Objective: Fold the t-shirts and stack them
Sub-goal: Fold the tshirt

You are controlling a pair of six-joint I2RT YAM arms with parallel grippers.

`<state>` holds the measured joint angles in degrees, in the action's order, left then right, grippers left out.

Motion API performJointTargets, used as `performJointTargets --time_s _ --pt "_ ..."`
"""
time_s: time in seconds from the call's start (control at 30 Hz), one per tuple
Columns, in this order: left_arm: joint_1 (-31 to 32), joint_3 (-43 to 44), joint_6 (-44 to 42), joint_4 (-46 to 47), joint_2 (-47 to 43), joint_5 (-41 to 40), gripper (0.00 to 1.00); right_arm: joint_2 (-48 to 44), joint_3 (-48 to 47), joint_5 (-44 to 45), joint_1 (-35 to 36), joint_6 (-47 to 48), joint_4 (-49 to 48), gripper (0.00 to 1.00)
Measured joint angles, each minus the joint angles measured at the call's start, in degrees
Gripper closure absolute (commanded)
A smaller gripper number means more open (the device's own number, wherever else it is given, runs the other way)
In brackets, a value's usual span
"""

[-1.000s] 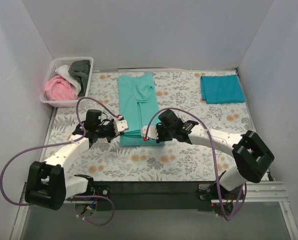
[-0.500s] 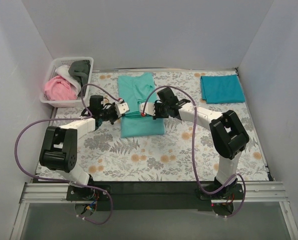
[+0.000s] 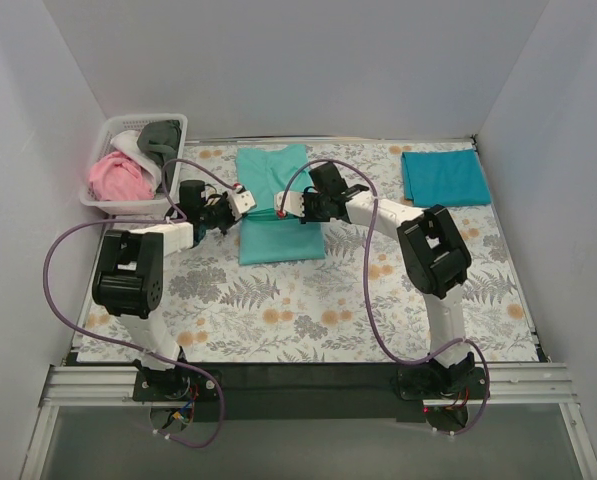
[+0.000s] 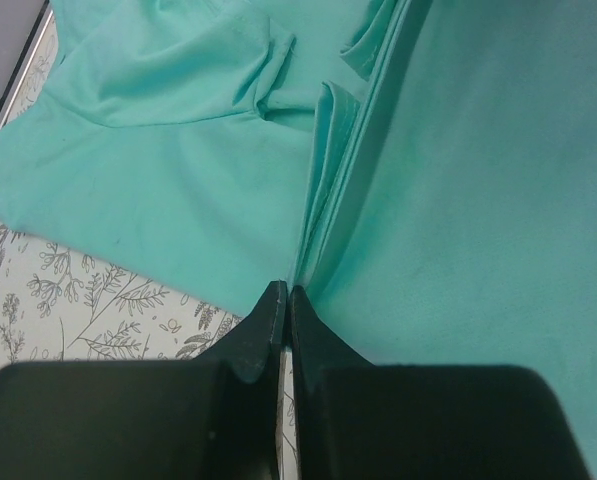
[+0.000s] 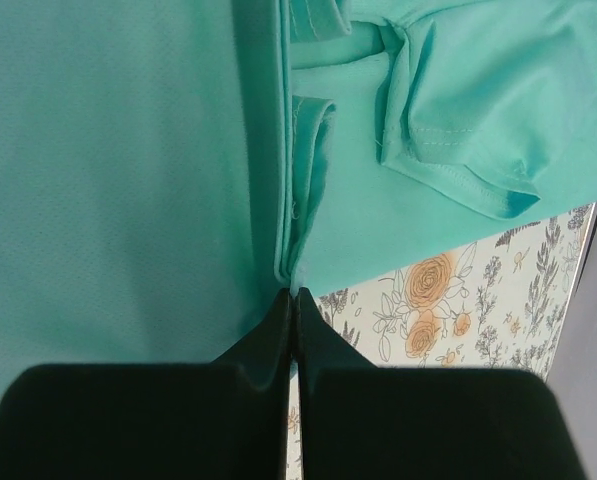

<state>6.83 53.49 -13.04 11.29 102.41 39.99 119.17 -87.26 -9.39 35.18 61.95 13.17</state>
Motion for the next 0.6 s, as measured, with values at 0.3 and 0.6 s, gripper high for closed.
performJointTargets --time_s 0.3,0.6 --pt "-0.5 0.1 0.7 3.0 1.5 -0.2 1.0 2.2 -3.4 0.0 -0.7 0.0 -0.1 0.99" --pt "-1.1 0.2 0.9 3.8 1.5 -0.2 1.0 2.3 -3.8 -0.2 -0.7 0.0 -1.1 0.99"
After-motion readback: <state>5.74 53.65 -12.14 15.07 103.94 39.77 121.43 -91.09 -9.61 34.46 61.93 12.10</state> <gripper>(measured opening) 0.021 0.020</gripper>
